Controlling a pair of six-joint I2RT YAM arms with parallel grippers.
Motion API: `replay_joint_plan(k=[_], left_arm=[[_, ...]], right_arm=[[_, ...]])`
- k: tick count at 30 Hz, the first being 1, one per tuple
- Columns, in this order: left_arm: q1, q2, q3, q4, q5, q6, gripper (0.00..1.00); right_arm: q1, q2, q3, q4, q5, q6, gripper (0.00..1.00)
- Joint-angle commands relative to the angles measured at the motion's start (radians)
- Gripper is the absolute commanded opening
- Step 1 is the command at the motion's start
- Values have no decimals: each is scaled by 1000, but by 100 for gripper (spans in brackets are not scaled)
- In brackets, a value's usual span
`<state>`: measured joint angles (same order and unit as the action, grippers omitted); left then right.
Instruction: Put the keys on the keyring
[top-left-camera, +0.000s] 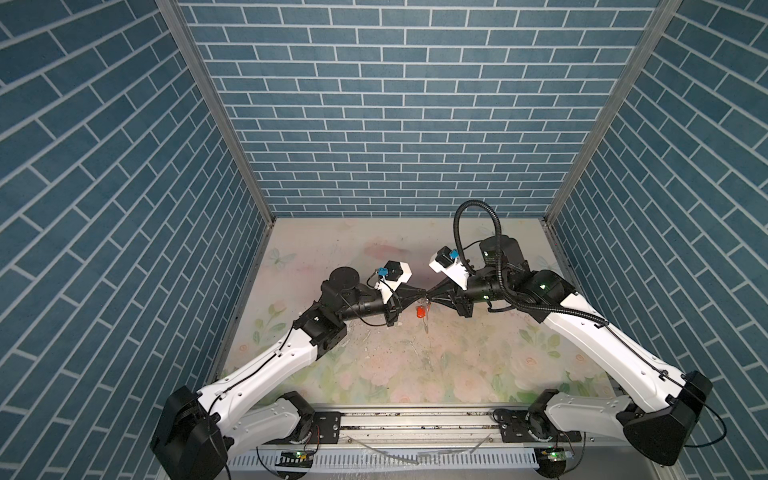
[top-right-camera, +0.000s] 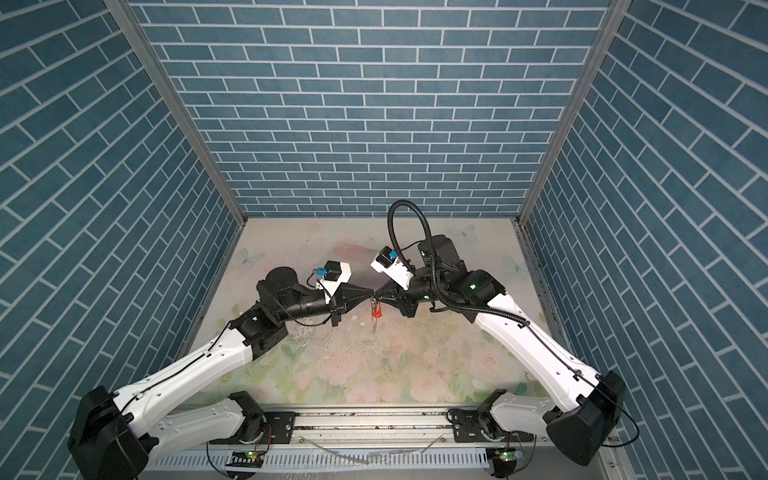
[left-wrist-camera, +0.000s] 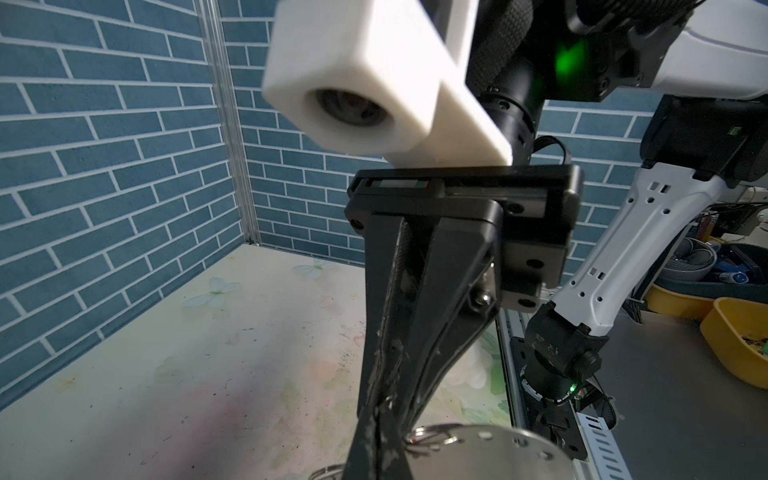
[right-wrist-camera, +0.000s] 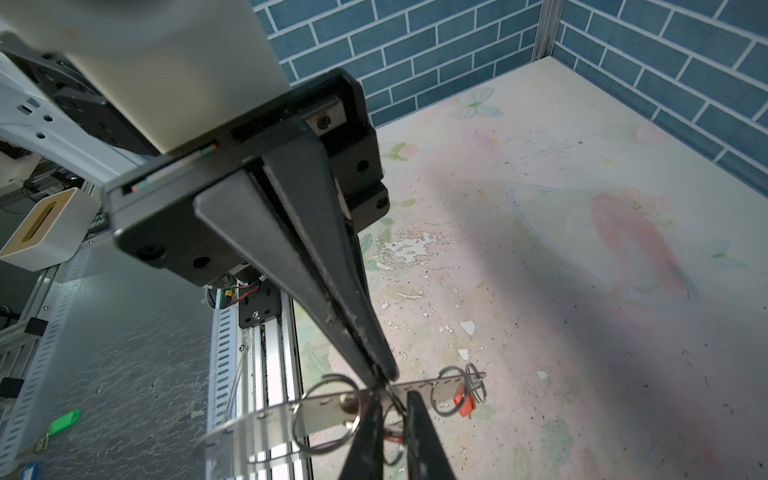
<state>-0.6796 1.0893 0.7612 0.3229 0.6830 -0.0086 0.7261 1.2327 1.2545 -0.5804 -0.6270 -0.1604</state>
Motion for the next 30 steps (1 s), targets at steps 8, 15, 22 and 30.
replay_joint_plan(k=[8, 15, 22, 30], left_arm=[[-3, -28, -31, 138, -99, -37, 0], [-3, -40, -39, 161, -121, -45, 0], [-3, -49, -59, 204, -140, -65, 0], [-1, -66, -97, 268, -141, -83, 0]], right_arm=[[2, -33, -78, 99, -20, 60, 15], [6, -28, -104, 146, -33, 87, 4], [20, -12, -113, 182, -63, 101, 0], [39, 18, -118, 215, -97, 116, 0]])
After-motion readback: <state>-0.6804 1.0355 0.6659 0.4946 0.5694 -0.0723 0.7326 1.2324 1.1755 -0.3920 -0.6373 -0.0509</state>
